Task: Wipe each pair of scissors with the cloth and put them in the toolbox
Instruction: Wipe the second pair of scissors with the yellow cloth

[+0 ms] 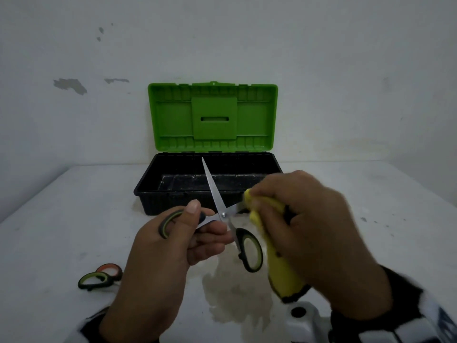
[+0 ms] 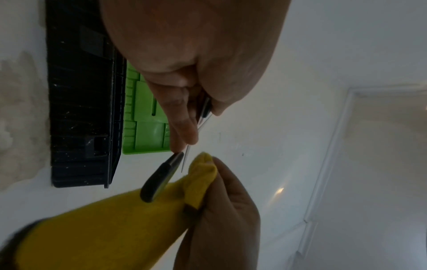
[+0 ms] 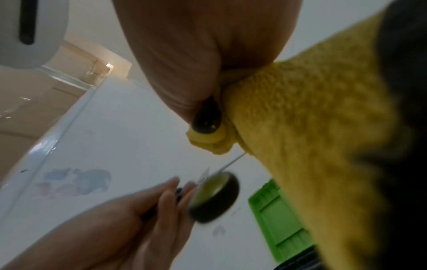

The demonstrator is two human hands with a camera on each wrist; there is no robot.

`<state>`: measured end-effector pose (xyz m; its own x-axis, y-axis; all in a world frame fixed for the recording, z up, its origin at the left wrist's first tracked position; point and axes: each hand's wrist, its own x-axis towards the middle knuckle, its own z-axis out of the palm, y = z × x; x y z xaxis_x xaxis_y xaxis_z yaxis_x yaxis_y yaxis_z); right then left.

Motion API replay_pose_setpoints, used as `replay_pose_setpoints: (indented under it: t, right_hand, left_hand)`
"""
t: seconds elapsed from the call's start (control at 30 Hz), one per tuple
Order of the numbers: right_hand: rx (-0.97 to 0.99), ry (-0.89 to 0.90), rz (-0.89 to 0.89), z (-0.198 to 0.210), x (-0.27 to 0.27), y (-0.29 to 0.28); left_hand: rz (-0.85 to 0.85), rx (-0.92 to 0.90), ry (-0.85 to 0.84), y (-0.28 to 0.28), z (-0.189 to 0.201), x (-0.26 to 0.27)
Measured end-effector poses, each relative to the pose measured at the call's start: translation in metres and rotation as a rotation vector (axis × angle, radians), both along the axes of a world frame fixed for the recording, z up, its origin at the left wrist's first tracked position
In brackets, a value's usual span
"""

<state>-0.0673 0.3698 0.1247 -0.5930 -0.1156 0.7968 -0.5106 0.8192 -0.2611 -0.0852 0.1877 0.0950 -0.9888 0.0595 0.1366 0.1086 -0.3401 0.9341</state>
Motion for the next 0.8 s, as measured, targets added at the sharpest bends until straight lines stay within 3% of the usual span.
replay_pose_setpoints:
  t: [0.1, 0.33, 0.8]
  right_hand:
    - [0.078, 0.001, 0.052, -0.012, -0.005, -0.011]
    - [0.018, -0.006, -0.079, -0.008, -0.011, 0.001]
    - [-0.018, -0.027, -0.053, -0.007, -0.009, 0.005]
  left_hand:
    - [0.018, -0.046, 0.057, 0.002, 0.000, 0.001]
    - [0.048, -0.107, 0.126, -0.003, -0.002, 0.002]
    - [-0.025, -0.070, 0.106, -0.010, 0.001, -0.002]
